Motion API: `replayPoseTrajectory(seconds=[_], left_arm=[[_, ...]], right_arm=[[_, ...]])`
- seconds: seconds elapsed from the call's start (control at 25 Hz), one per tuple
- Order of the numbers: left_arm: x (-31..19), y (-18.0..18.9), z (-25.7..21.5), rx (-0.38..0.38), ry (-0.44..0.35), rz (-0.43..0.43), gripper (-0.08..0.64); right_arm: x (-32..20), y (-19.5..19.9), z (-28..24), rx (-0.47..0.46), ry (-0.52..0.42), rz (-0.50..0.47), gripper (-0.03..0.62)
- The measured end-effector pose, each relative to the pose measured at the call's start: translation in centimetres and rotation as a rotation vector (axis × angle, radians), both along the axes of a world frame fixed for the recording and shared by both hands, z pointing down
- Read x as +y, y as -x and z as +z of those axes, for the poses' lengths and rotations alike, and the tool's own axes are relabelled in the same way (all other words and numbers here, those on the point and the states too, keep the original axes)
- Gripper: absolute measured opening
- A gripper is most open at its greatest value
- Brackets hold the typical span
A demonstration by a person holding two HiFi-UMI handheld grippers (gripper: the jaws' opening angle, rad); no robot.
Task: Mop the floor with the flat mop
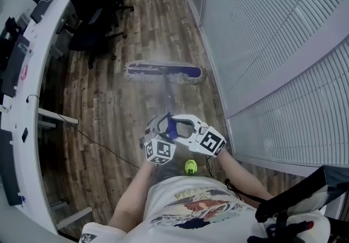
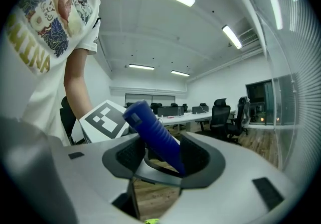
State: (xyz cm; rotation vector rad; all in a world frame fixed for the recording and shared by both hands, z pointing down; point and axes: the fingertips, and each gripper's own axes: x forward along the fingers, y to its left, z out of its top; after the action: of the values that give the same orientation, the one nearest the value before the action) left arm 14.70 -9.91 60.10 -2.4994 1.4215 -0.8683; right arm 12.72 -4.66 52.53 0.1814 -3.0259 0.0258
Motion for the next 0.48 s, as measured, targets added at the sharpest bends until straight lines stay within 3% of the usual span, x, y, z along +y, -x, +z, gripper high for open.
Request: replayPoseTrajectory(seconds=[0.36,0.48], left_arm=[[-5.0,0.7,-1.2,0.016,-0.055,0.037,0.115],[-7.4,1.8,-1.6,0.042,-0.071,0.063,0.115]], right_arm=[[-5.4,0.6,-1.0,-0.086,0.038,0.013,0.209],[-7.9,1.8,-1.2,-0.074,0.046,0.005,0.209]])
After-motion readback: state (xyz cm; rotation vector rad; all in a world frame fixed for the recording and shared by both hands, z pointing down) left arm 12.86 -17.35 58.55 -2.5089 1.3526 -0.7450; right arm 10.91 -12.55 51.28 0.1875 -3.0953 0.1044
